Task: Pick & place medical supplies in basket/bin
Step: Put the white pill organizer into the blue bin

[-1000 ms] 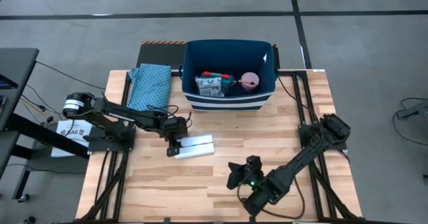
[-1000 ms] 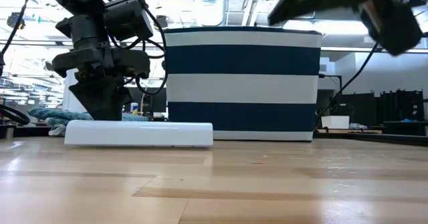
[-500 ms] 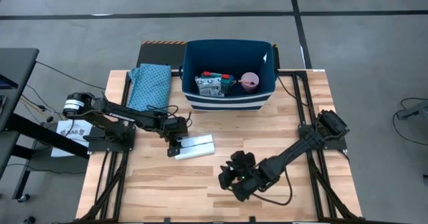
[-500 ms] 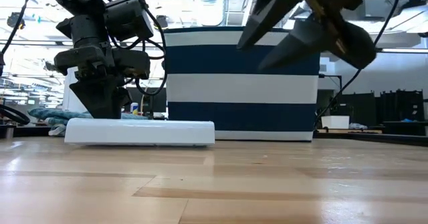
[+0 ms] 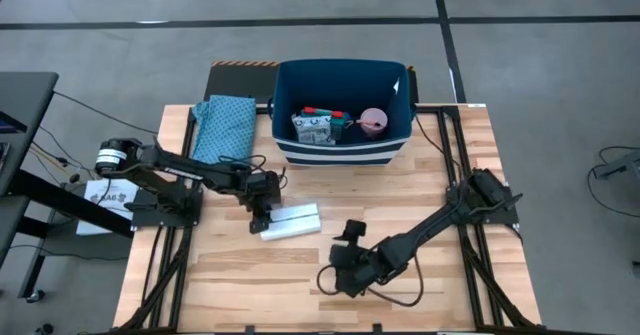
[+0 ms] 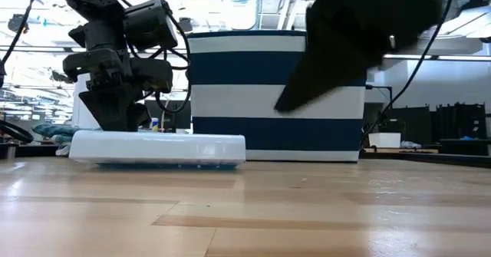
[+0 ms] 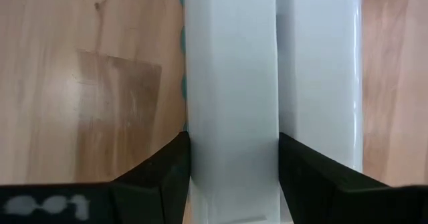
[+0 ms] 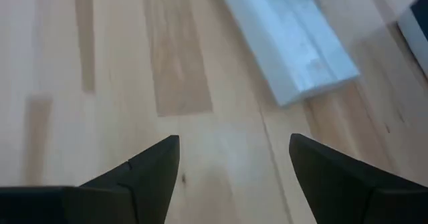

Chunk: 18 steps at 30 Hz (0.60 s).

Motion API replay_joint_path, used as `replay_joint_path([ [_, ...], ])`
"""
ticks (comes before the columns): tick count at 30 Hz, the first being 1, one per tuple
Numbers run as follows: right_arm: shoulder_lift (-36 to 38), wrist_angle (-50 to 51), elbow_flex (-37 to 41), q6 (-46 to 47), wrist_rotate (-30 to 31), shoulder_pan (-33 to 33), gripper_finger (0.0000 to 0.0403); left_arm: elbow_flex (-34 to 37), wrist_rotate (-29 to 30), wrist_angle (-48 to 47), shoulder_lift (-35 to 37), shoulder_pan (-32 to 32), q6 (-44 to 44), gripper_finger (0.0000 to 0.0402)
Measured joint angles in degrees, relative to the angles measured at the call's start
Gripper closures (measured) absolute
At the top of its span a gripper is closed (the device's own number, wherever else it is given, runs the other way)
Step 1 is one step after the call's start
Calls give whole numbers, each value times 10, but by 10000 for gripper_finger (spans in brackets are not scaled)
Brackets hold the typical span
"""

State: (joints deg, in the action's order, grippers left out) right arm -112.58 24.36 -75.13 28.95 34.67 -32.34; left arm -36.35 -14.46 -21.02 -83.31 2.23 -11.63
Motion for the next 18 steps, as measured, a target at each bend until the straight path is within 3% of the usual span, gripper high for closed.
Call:
replay_joint_path([
  [9, -91, 43, -63, -119, 39, 15, 129, 0, -44, -3, 0, 21, 3, 228],
  [18, -151, 122, -137, -131, 109, 36, 146, 0, -54, -8, 0, 21, 4, 228],
])
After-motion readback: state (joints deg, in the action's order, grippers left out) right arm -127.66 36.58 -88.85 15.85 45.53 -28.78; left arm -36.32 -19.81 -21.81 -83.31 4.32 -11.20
